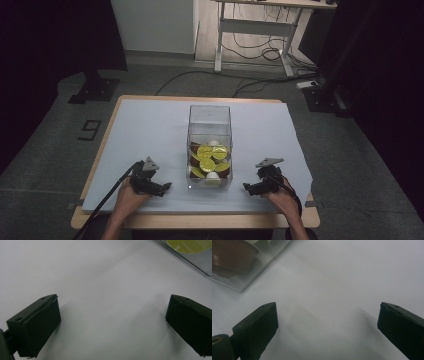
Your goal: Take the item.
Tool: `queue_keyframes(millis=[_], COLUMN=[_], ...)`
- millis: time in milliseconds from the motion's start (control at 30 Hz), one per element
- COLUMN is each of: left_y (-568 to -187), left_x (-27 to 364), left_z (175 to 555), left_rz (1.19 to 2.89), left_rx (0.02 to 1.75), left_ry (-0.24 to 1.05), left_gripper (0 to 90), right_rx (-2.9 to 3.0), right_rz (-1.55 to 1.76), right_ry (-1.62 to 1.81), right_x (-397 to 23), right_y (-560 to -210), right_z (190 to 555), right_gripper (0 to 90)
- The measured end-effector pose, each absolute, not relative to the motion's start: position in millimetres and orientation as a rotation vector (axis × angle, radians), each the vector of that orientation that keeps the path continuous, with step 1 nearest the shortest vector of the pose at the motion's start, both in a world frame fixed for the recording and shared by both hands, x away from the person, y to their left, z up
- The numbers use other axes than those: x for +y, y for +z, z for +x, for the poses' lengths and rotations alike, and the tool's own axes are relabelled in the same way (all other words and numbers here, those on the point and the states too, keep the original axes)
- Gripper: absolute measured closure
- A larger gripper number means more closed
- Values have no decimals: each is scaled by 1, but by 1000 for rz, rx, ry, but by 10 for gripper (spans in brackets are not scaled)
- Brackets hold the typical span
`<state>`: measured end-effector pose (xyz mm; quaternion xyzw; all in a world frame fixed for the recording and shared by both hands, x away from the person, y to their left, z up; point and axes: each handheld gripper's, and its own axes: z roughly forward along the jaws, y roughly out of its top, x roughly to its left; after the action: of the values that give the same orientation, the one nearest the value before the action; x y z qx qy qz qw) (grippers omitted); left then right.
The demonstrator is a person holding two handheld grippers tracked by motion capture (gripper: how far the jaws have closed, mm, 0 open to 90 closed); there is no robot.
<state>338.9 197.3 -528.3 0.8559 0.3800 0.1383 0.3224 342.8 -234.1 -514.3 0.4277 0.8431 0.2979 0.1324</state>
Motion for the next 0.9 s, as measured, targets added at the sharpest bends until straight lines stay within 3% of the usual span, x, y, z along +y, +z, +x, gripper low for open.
queue_keyframes(millis=[900], left_y=[-528], left_x=[197], left_z=[339], left_rz=[2249], left_rx=[997], left_ry=[362], left_gripper=[0], right_rx=[2409], right_rz=[1206], right_ry=[967], right_x=[-230], right_y=[-471], right_z=[340], right_gripper=[0])
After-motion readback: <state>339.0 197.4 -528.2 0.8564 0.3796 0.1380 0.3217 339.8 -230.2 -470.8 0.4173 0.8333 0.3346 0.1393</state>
